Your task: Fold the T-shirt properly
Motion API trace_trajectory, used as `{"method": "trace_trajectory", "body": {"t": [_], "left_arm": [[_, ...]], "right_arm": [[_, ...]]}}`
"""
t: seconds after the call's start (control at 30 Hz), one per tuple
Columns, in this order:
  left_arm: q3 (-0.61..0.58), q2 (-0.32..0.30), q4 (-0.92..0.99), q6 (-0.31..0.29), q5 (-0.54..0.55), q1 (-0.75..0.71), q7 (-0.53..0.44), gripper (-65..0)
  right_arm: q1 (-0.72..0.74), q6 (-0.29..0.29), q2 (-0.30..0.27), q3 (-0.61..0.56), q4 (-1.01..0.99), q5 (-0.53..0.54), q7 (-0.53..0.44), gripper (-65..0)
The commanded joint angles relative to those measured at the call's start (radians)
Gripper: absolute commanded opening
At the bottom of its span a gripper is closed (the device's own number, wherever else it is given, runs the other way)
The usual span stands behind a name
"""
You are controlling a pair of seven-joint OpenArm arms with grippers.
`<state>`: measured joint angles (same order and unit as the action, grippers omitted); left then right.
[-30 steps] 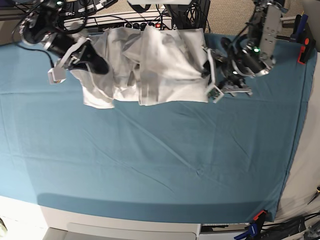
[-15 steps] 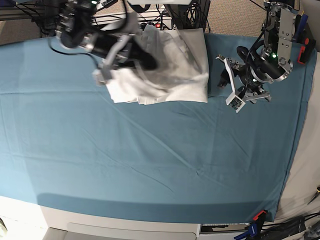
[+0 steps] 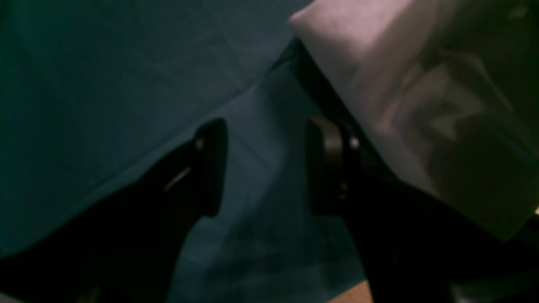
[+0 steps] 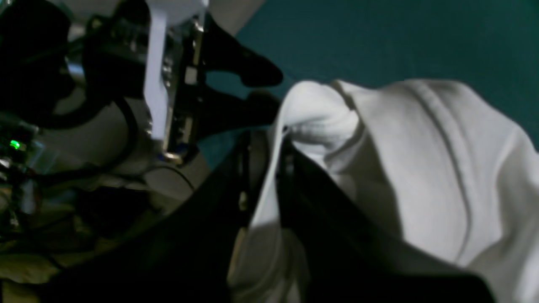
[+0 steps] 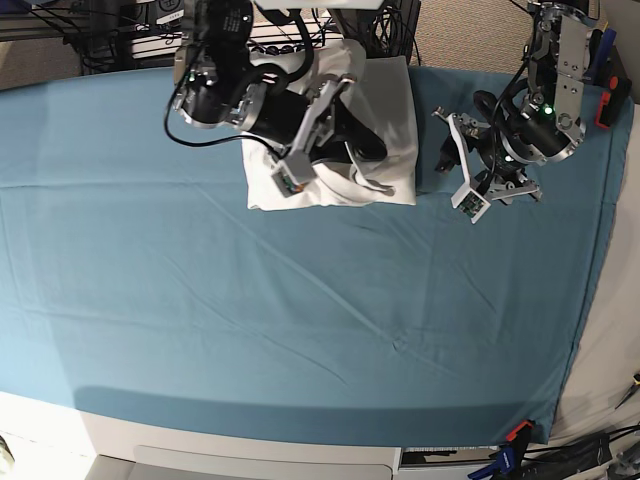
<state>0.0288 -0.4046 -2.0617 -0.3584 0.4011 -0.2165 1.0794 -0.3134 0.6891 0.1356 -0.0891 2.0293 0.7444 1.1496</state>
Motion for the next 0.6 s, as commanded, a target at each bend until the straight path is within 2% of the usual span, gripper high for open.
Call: {"method": "trace_trajectory", "body": {"t": [0.0,0.23,0.57], "left_arm": [[0.007,-0.008,-0.018,0.0,0.003,0.009,-0.019,-34.3],[0.007,-0.008,-0.018,0.0,0.003,0.009,-0.022,-34.3],[0.007,-0.008,-0.018,0.0,0.003,0.009,-0.026,-34.3]], "right_arm": [[0.006,0.009,0.006,-0.016,0.019,0.009,-0.051,-65.0],[0.006,0.009,0.006,-0.077,0.017,-0.138,-0.135,-65.0],[0.023,0.006,0.006,-0.142,-0.062,-0.262,-0.209,-65.0]]}}
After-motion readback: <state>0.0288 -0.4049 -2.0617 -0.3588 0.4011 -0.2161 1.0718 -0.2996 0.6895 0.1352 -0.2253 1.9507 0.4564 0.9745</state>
